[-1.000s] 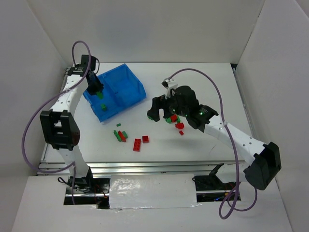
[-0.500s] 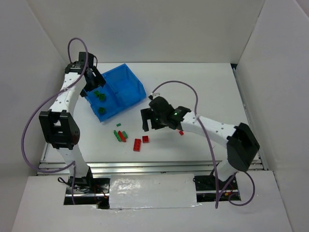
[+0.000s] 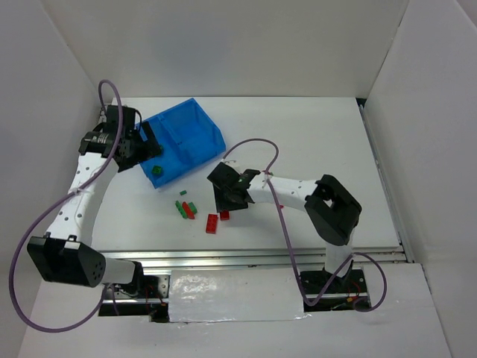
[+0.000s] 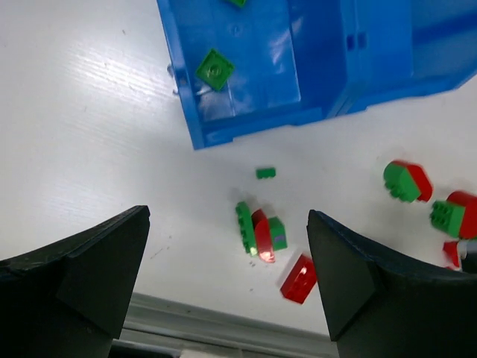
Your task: Sort the legos into containers by color
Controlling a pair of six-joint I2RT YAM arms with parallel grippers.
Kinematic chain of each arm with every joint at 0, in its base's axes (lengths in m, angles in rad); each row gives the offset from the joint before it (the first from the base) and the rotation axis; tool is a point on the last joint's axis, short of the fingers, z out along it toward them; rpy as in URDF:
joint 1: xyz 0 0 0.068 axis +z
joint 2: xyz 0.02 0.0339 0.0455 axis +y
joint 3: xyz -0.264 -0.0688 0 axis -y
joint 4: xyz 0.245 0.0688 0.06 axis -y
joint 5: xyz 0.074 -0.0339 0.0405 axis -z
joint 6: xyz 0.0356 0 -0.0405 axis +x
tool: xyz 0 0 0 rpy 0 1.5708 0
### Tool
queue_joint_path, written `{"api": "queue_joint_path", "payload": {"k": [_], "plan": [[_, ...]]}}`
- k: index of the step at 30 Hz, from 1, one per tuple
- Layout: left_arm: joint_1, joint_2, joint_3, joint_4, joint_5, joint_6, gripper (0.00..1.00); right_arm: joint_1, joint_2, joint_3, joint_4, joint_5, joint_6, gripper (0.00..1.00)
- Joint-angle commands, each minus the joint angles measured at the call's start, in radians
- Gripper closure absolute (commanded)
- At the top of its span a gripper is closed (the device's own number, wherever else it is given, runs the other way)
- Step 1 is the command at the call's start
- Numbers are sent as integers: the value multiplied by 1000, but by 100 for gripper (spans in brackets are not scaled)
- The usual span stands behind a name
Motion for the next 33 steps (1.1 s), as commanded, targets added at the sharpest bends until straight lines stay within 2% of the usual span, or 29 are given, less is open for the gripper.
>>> {"api": "queue_joint_path", "payload": {"k": [1, 12, 15, 16, 17, 24, 30, 33], "plan": [[-11, -63, -87, 11, 55, 51, 1, 10, 42, 48, -2, 14, 24, 39], [-13, -126, -193, 3, 96, 95, 0, 16, 63, 30, 4, 12, 59, 40], [-13, -129, -195, 8, 107, 103, 1, 16, 55, 39, 16, 9, 50, 55], [-13, -129, -193, 10, 110, 106, 1, 16, 62, 49, 2, 8, 39, 68], [-13, -129, -193, 11, 111, 109, 0, 16, 84, 72, -7, 9, 35, 70], [-13, -126, -193, 11, 115, 123, 0, 16, 95, 70, -7, -12, 35, 77], [-13, -130, -193, 7, 116, 130, 1, 16, 4, 120, -44, 31, 22, 76], [-13, -144, -204, 8, 134, 134, 1, -9, 16, 200, -53, 46, 2, 76]]}}
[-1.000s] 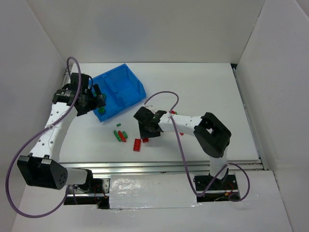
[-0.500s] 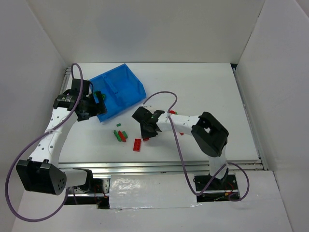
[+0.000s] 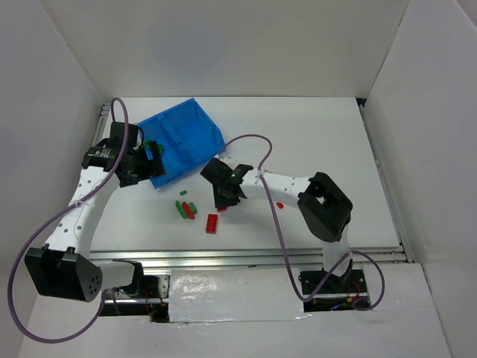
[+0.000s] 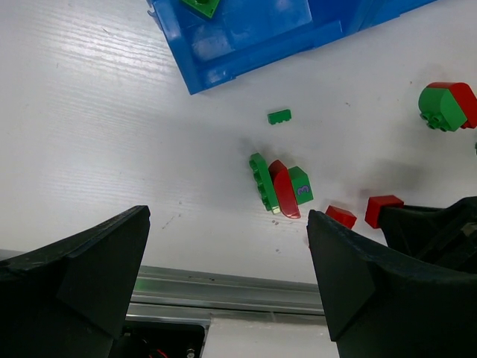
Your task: Sort the legos into containers by color
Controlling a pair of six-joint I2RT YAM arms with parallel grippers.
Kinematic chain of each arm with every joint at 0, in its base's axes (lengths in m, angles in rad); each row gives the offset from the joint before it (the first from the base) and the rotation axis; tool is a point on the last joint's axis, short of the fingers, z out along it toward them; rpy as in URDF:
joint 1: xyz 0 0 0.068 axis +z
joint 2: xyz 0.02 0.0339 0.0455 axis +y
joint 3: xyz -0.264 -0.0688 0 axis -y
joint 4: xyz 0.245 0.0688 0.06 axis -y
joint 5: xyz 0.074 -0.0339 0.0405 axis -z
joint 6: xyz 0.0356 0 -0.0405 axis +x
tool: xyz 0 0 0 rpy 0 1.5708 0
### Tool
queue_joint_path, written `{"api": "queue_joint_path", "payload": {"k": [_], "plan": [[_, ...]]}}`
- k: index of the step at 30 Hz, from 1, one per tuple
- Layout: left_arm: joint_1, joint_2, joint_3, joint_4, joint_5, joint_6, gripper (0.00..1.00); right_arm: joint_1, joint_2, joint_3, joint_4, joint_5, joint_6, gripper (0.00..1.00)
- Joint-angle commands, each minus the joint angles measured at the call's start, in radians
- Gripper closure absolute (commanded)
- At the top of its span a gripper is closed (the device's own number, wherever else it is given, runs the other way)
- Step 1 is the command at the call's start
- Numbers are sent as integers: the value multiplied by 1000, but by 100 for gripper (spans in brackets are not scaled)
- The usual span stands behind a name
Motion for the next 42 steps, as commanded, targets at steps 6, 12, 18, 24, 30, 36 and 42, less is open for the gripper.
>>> {"api": "queue_joint_path", "payload": {"k": [6, 12, 18, 24, 30, 36, 42], "plan": [[-4, -88, -49, 2, 72, 28, 0, -94, 118, 461, -26, 81, -60, 76], [-9, -149, -109, -3, 163, 66, 0, -195, 347, 843, 7, 82, -100, 74], [-15, -249, -191, 40, 307, 134, 1, -235, 444, 975, 151, -4, -190, 70], [-16, -350, -266, 75, 359, 135, 0, -237, 487, 1008, 204, -63, -233, 36], [-16, -375, -276, 85, 383, 149, 1, -231, 448, 1015, 199, -52, -250, 23], [-123, -283, -296, 137, 342, 39, 1, -238, 96, 674, 211, 113, -168, 18], [-487, -79, -285, 244, 96, -168, 1, -275, -320, 293, 149, 184, -175, 14]]}}
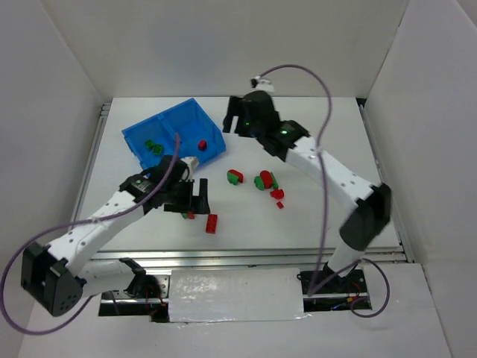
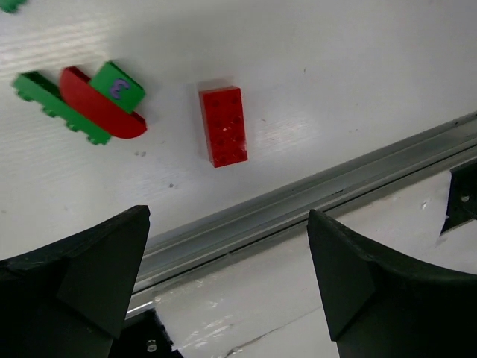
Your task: Sort the legos into containers by color
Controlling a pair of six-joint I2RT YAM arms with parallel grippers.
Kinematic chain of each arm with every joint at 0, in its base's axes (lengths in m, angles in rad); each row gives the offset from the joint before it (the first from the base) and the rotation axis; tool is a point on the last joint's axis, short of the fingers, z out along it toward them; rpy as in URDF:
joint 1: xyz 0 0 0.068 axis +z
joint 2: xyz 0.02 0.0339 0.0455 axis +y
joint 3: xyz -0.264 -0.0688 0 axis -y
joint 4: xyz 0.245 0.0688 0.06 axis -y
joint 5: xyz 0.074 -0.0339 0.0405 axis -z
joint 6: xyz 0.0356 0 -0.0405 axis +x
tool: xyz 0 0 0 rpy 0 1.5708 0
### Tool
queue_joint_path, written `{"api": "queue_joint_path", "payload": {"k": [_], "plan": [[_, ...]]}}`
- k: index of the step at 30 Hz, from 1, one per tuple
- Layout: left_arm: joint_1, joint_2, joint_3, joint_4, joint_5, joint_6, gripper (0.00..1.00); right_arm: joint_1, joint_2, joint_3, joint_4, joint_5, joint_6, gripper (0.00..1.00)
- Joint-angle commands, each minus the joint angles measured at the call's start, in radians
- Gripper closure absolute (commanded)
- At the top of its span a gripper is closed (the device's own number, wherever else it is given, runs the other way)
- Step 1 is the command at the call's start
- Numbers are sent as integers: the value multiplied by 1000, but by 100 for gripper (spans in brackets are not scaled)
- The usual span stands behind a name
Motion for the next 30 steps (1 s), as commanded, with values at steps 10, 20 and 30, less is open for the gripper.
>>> {"api": "queue_joint_path", "payload": {"k": [10, 20, 30], "plan": [[-255, 455, 54, 195, -305, -248, 2, -84, -644, -500, -72, -7, 17, 14], [-298, 642, 75, 253, -307, -281, 47, -99, -709, -457, -110, 1, -66, 14], [-302, 559, 587, -95, -580, -282, 100, -139, -697, -385, -126, -19, -100, 14]]}}
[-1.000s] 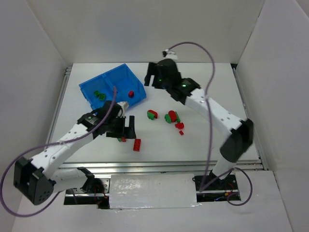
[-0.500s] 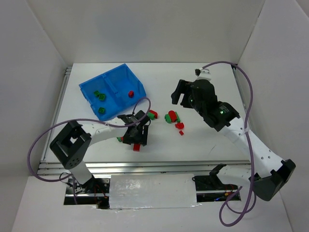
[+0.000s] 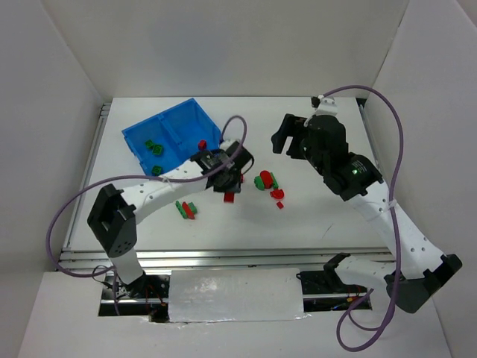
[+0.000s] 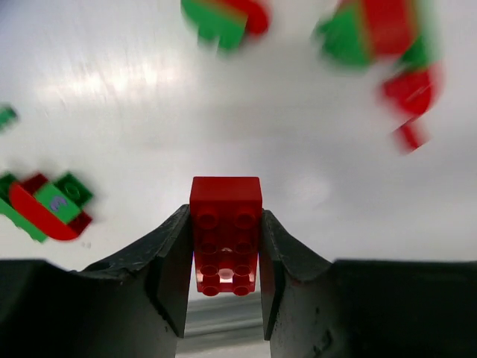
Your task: Sort the legos into containers by color
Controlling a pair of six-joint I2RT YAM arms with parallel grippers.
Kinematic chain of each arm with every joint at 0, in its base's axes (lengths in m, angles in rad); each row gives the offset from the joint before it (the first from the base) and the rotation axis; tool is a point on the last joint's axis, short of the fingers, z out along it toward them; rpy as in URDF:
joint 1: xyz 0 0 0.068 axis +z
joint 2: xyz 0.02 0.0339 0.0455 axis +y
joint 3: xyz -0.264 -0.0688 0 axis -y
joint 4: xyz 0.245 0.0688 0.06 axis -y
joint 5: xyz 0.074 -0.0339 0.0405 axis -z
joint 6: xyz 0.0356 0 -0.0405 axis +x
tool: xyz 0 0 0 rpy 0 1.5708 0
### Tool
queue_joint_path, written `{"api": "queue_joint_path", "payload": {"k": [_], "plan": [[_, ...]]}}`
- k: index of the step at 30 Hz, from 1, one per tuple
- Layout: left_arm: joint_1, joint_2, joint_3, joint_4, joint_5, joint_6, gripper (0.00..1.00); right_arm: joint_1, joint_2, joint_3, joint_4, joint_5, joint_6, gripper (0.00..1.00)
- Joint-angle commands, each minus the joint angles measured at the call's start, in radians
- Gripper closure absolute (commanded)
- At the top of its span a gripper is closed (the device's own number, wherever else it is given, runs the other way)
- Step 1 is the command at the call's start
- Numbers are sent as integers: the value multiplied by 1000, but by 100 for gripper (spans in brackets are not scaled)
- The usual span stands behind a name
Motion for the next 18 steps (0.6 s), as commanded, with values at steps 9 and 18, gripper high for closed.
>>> {"api": "queue_joint_path", "payload": {"k": [9, 18], "plan": [[338, 315, 785, -180, -199, 116, 98, -29, -84, -44, 27, -144, -14, 14], [470, 458, 838, 66, -184, 214, 78, -20, -219, -156, 18, -292, 18, 15]]}}
